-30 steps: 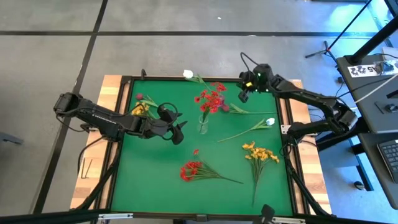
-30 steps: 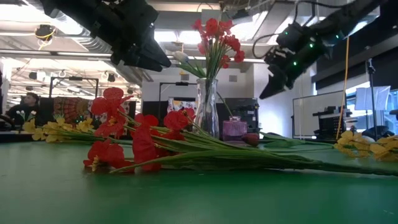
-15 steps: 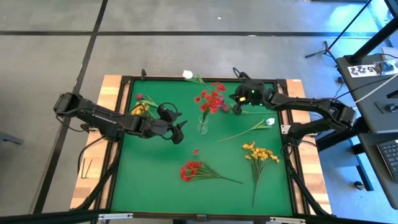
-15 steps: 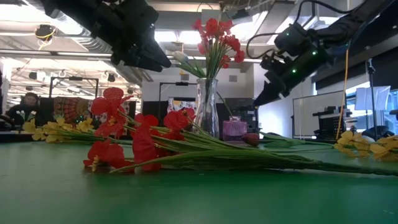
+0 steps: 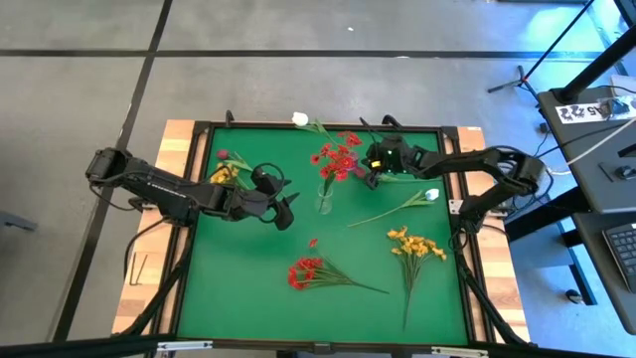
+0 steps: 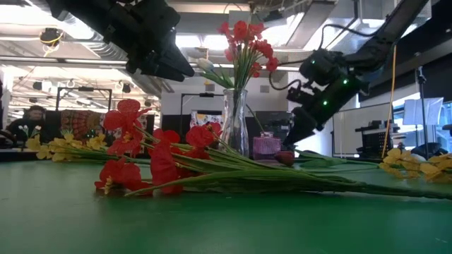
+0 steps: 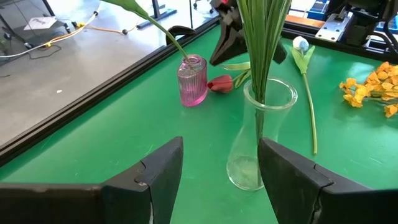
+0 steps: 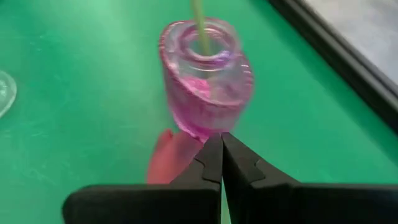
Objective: Sort flowers into vase by color
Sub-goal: Adjust the purple vase
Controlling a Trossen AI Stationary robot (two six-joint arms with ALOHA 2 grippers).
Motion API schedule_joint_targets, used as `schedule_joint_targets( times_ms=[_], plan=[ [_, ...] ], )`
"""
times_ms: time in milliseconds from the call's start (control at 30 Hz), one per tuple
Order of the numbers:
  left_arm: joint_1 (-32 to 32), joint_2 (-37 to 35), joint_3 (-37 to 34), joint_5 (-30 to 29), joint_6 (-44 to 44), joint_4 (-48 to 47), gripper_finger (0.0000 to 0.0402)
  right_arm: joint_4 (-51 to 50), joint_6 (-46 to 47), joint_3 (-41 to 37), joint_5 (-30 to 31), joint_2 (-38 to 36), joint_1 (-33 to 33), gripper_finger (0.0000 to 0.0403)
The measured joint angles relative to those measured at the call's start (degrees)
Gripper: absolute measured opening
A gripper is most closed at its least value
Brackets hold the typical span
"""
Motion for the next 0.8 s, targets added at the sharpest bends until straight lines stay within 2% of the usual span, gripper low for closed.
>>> schedule_joint_targets(
  times_ms=[233, 367, 800],
  plan=[
    [0.0, 0.0, 0.0, 0.0, -0.02, -0.02, 0.0203, 6.63, 0.04, 0.0, -0.67, 5.95, 0.04, 0.0],
    [-0.02, -0.02, -0.02, 0.0, -0.02, -0.02, 0.0203, 9.9, 0.96, 0.02, -3.45, 7.78, 0.03, 0.0],
    [-0.02, 0.0, 0.0, 0.02, -0.28, -0.02, 0.0203, 18.12, 1.79, 0.09, -6.11, 8.43, 0.0, 0.0]
  ],
)
